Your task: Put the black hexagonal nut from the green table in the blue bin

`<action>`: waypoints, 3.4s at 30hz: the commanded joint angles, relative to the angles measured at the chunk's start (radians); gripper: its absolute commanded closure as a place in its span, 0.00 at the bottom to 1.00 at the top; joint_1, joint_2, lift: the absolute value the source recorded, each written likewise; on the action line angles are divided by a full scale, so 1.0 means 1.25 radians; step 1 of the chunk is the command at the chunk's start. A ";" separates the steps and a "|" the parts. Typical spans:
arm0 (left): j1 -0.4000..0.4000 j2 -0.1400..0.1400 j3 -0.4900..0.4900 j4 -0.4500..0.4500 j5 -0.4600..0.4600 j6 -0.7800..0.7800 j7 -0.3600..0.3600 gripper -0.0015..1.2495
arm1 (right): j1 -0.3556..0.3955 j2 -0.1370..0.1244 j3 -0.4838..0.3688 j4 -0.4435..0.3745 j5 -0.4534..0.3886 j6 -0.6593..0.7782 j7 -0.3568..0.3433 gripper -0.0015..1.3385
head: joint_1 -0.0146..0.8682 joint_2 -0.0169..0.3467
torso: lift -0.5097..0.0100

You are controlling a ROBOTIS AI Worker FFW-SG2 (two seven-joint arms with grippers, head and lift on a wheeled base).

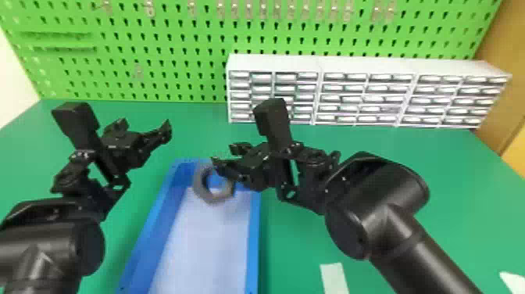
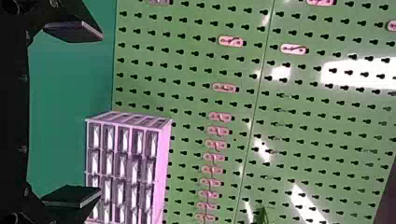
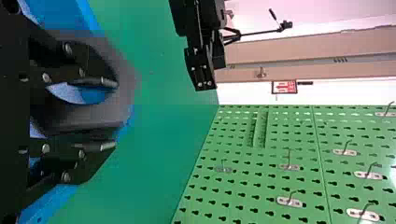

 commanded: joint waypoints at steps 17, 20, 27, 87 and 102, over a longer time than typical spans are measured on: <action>-0.001 0.000 -0.001 0.000 0.000 0.000 -0.001 0.10 | -0.001 -0.002 -0.002 0.002 -0.003 0.011 -0.009 0.09 | 0.77 0.14 | 0.79; -0.001 0.000 -0.003 0.000 0.000 0.000 -0.001 0.10 | -0.001 -0.002 -0.002 0.004 -0.003 0.011 -0.009 0.09 | 0.77 0.14 | 0.79; -0.001 0.000 -0.003 0.000 0.000 0.000 -0.001 0.10 | -0.002 -0.002 -0.002 0.006 -0.003 0.011 -0.009 0.09 | 0.77 0.14 | 0.79; 0.021 -0.001 0.042 0.027 0.047 0.007 0.014 0.10 | 0.317 0.094 -0.797 -0.070 0.252 -0.196 -0.003 0.08 | 0.77 0.14 | 0.79; 0.021 -0.001 0.040 0.028 0.046 0.007 0.014 0.10 | 0.304 0.079 -0.812 -0.043 0.167 -0.196 0.014 0.08 | 0.77 0.14 | 0.79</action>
